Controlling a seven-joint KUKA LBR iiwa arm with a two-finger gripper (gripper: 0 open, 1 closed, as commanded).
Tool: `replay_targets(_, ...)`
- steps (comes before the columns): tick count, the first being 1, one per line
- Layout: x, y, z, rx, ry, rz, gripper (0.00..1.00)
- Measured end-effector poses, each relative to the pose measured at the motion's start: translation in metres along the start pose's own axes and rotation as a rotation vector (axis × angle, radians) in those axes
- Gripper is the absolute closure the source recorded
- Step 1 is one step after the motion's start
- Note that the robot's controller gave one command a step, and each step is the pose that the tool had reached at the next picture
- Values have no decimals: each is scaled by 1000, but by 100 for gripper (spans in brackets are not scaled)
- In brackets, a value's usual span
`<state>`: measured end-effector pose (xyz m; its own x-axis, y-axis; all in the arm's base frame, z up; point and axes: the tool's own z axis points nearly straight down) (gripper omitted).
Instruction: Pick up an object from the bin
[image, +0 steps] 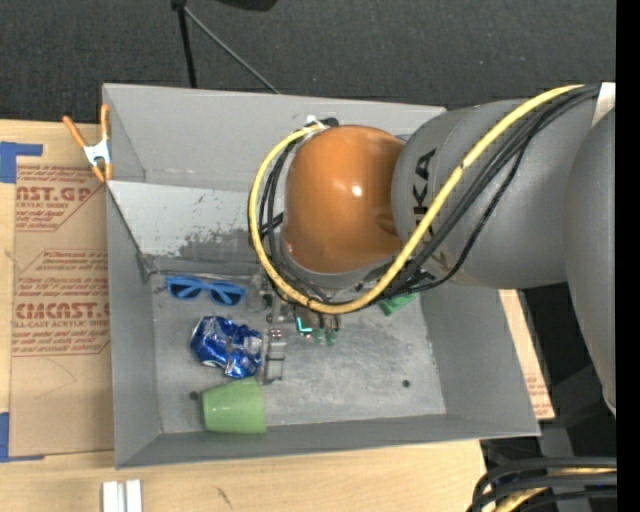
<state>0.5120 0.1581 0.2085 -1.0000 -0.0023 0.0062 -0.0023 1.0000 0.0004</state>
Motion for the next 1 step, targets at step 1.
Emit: replay_targets(1, -21, -5, 136, 2, -16, -574, 0)
